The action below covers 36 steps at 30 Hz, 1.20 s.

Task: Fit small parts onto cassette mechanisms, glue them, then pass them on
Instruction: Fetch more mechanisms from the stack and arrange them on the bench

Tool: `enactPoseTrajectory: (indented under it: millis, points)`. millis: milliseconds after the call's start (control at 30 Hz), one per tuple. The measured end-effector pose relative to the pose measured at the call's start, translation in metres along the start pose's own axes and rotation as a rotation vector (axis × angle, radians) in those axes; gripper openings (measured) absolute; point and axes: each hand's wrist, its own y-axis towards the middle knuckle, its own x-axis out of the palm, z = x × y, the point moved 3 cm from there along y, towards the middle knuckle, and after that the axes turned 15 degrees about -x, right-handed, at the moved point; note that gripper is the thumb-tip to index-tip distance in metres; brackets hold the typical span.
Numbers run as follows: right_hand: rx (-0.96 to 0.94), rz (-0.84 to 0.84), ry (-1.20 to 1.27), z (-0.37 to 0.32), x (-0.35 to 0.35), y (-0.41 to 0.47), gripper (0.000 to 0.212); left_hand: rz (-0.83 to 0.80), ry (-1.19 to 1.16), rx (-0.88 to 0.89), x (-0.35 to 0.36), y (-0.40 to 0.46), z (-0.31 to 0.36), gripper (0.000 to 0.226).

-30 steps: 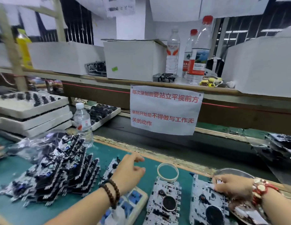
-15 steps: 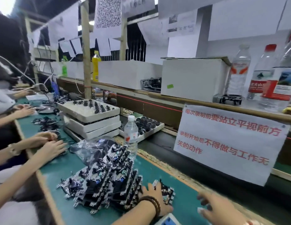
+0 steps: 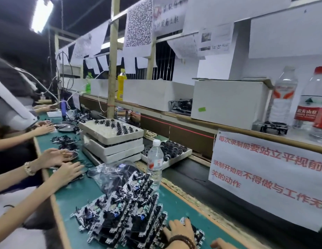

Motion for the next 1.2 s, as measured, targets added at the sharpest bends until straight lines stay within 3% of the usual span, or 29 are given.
enactPoseTrajectory:
  millis: [133, 267, 333, 400, 467, 533, 600, 667, 733, 900, 1033, 1133, 1200]
  points:
    - [0.099, 0.015, 0.160, 0.002, -0.016, -0.020, 0.008, 0.013, -0.096, 0.032, 0.001, -0.001, -0.001, 0.098]
    - [0.158, 0.145, 0.098, -0.003, -0.041, -0.023, 0.039, 0.190, -0.362, 0.148, -0.022, -0.011, -0.003, 0.104]
    - [0.123, 0.218, 0.058, -0.013, -0.051, -0.028, 0.058, 0.168, -0.622, 0.251, -0.038, -0.022, 0.001, 0.104]
    - [0.059, 0.337, -0.071, -0.025, -0.067, -0.033, 0.083, -0.055, -0.884, 0.337, -0.053, -0.036, 0.007, 0.091]
    - [-0.001, 0.332, -0.270, -0.038, -0.084, -0.041, 0.098, -0.474, -1.053, 0.386, -0.062, -0.056, 0.011, 0.065]
    - [-0.086, 0.311, -0.429, -0.047, -0.097, -0.050, 0.095, -0.755, -1.022, 0.447, -0.064, -0.073, 0.012, 0.041]
    - [-0.170, 0.268, -0.503, -0.056, -0.110, -0.057, 0.074, -0.875, -0.902, 0.525, -0.062, -0.089, 0.012, 0.022]
    - [-0.230, 0.205, -0.506, -0.063, -0.123, -0.062, 0.047, -0.940, -0.784, 0.562, -0.061, -0.106, 0.013, 0.022]
    - [-0.231, 0.150, -0.441, -0.069, -0.137, -0.069, 0.036, -0.969, -0.709, 0.575, -0.067, -0.122, 0.013, 0.032]
    - [-0.039, 0.221, 0.019, -0.050, -0.148, -0.107, 0.028, -0.869, -0.693, 0.574, -0.079, -0.133, 0.007, 0.068]
    - [0.097, 0.250, 0.306, -0.025, -0.122, -0.137, 0.021, -0.754, -0.462, 0.670, -0.065, -0.145, 0.010, 0.106]
    - [0.196, 0.292, 0.520, -0.013, -0.110, -0.156, 0.020, -0.770, -0.342, 0.694, -0.059, -0.152, 0.012, 0.100]
    - [0.237, 0.296, 0.600, -0.008, -0.103, -0.167, 0.025, -0.731, -0.273, 0.665, -0.051, -0.154, 0.018, 0.060]
